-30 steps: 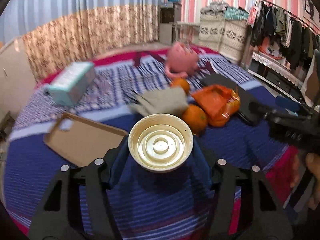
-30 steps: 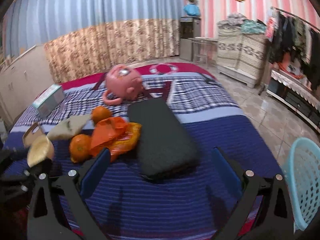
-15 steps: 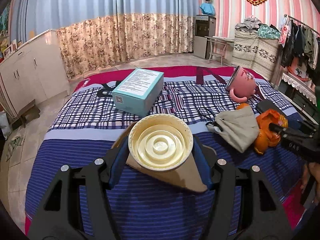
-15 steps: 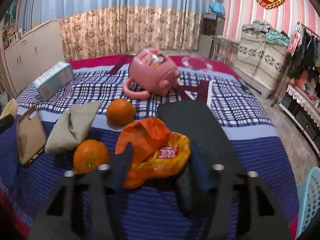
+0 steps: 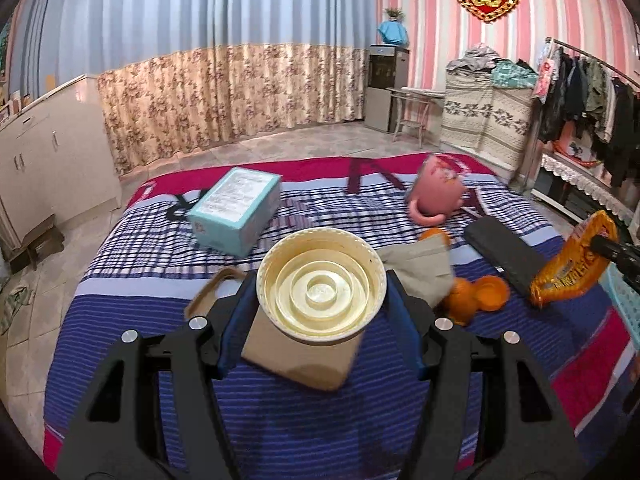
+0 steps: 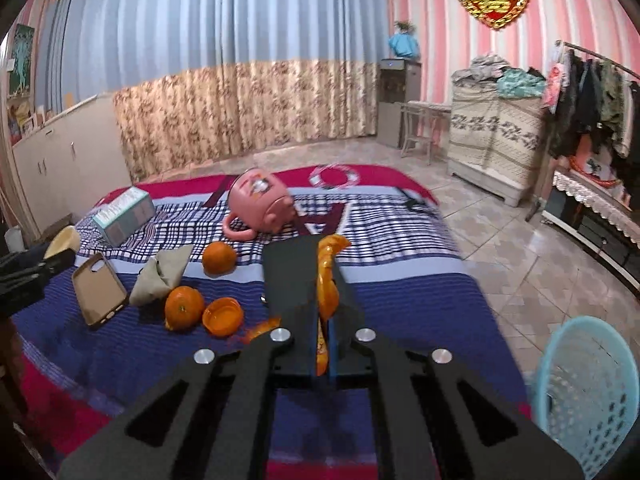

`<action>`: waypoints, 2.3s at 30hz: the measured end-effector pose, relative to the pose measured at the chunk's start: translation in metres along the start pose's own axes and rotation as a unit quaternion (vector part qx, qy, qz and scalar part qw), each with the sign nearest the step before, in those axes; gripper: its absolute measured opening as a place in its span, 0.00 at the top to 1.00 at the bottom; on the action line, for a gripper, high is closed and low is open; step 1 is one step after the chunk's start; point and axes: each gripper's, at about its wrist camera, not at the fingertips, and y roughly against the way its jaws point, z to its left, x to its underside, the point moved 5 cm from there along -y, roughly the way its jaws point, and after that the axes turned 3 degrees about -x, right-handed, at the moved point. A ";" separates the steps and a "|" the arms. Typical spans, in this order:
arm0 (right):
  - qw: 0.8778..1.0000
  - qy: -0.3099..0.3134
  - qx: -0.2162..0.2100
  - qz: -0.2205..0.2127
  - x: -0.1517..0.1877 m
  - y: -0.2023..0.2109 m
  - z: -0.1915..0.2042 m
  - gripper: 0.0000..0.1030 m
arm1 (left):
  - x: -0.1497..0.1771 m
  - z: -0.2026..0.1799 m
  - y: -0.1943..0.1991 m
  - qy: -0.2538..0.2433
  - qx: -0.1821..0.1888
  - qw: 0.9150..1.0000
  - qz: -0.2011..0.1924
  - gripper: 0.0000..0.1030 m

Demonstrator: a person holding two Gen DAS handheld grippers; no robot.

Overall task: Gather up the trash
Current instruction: 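Grasp the cream round container with the left gripper while the right grasps the orange wrapper, then carry the container and wrapper over the basket and open both grippers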

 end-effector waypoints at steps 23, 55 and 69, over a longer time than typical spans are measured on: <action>0.987 -0.094 0.115 -0.069 0.023 0.102 -0.158 0.96 | -0.022 -0.136 0.024 -0.056 0.064 0.996 -0.031 0.41; 0.956 -0.192 0.216 -0.055 0.067 0.141 -0.292 0.96 | 0.014 -0.415 0.043 -0.184 0.235 0.954 -0.038 0.41; 0.949 -0.215 0.229 -0.033 0.084 0.134 -0.318 0.96 | 0.037 -0.495 0.026 -0.220 0.272 0.937 -0.021 0.41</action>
